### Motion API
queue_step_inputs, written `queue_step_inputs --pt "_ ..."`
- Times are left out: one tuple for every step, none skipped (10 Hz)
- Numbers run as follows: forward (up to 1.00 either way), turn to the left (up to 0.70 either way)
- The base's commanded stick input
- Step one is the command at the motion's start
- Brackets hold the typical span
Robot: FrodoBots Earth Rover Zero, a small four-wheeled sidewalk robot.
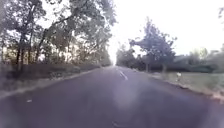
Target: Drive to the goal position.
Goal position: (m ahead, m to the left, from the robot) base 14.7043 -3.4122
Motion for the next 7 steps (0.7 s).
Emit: queue_step_inputs --pt "1.0 0.0" --pt "1.0 0.0" --pt "1.0 0.0" --pt "1.0 0.0" --pt "1.0 -0.07" --pt "1.0 -0.31" --pt "1.0 -0.36"
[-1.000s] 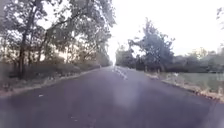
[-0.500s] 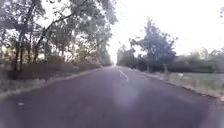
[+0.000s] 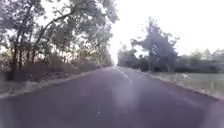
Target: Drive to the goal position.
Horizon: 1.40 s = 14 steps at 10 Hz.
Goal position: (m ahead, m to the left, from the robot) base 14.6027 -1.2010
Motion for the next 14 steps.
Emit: queue_step_inputs --pt "1.0 -0.37" --pt "1.0 -0.37" --pt "1.0 -0.08" --pt "1.0 0.0" --pt "1.0 0.0" --pt "1.0 0.0" --pt "1.0 0.0" --pt "1.0 0.0" --pt "1.0 0.0" --pt "1.0 0.0" --pt "1.0 0.0" --pt "1.0 0.0" --pt "1.0 0.0" --pt "1.0 0.0"
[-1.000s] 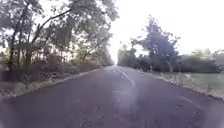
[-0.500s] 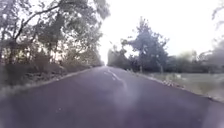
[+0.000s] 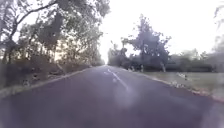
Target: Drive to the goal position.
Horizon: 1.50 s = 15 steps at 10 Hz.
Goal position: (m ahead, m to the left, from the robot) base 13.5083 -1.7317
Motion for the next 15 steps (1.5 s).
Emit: queue_step_inputs --pt "1.0 0.0" --pt "1.0 0.0" --pt "1.0 0.0" --pt "1.0 0.0" --pt "1.0 0.0" --pt "1.0 0.0" --pt "1.0 0.0" --pt "1.0 0.0" --pt "1.0 0.0" --pt "1.0 0.0" --pt "1.0 0.0" --pt "1.0 0.0" --pt "1.0 0.0" --pt "1.0 0.0" --pt "1.0 0.0"
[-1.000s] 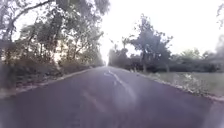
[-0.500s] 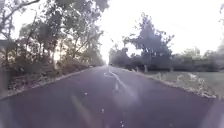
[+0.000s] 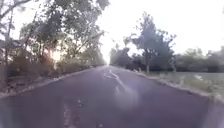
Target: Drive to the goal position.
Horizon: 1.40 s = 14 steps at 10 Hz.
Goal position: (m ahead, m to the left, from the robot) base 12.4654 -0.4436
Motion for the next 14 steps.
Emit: queue_step_inputs --pt "1.0 0.0" --pt "1.0 0.0" --pt "1.0 0.0" --pt "1.0 0.0" --pt "1.0 0.0" --pt "1.0 0.0" --pt "1.0 0.0" --pt "1.0 0.0" --pt "1.0 0.0" --pt "1.0 0.0" --pt "1.0 0.0" --pt "1.0 0.0" --pt "1.0 0.0" --pt "1.0 0.0"
